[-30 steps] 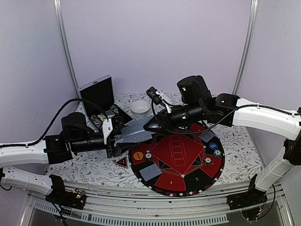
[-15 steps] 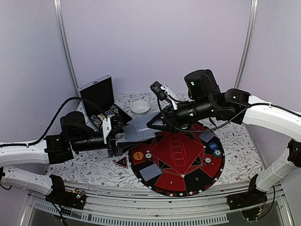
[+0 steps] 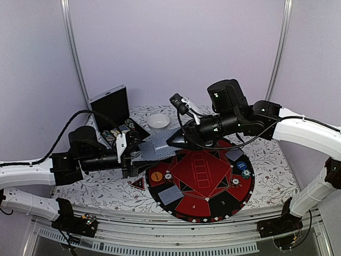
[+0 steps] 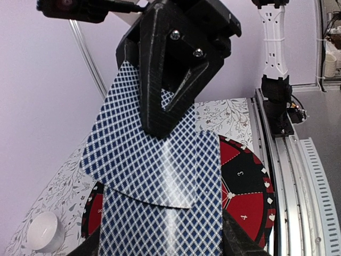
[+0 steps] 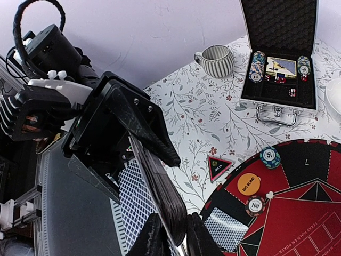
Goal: Distribute texas hold em gaming equipment
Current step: Pick up the poker card from the face-down deck piles.
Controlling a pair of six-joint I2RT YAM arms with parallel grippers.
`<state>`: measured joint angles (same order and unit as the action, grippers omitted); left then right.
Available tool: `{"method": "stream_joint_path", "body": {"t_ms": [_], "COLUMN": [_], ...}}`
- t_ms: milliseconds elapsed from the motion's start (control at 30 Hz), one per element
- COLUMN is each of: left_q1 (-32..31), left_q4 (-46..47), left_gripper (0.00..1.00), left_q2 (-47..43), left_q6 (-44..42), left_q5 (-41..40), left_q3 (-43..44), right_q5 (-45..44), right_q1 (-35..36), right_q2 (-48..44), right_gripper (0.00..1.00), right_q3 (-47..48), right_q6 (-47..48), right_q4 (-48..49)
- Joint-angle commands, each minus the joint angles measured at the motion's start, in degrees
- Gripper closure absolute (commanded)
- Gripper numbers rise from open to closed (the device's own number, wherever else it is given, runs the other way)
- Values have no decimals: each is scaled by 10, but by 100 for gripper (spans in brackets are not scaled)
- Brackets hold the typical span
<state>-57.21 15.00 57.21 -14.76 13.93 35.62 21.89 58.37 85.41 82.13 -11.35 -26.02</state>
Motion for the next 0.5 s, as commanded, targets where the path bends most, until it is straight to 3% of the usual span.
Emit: {"method": "stream_joint_path", "body": {"t_ms": [0,100,167,300,467], "left_q1": [5,4,4,5,5], "left_q4": [0,-2,-3,-5,-9], "left_gripper": [47,47,47,47,47], "left_q2": [-10,-10,-9,-6,-2], "left_q6": [7,6,6,6,6], "left_q5": [-8,-9,-11,-13,-19], "left_q3": [-2,-1,0,1,3], "right_q5": [-5,-9,-12,-18,-25], "right_q1": [-12,-17,-19,-22,-26], "right_q2": [11,11,7,-4,-24], "right_gripper": [82,82,77,79,96], "right_q3": [0,-7,-11,-19,-28], "right_q6": [-3,-8,-9,-13,-17], "right_q4": [-5,-4,-5,-6,-9]}}
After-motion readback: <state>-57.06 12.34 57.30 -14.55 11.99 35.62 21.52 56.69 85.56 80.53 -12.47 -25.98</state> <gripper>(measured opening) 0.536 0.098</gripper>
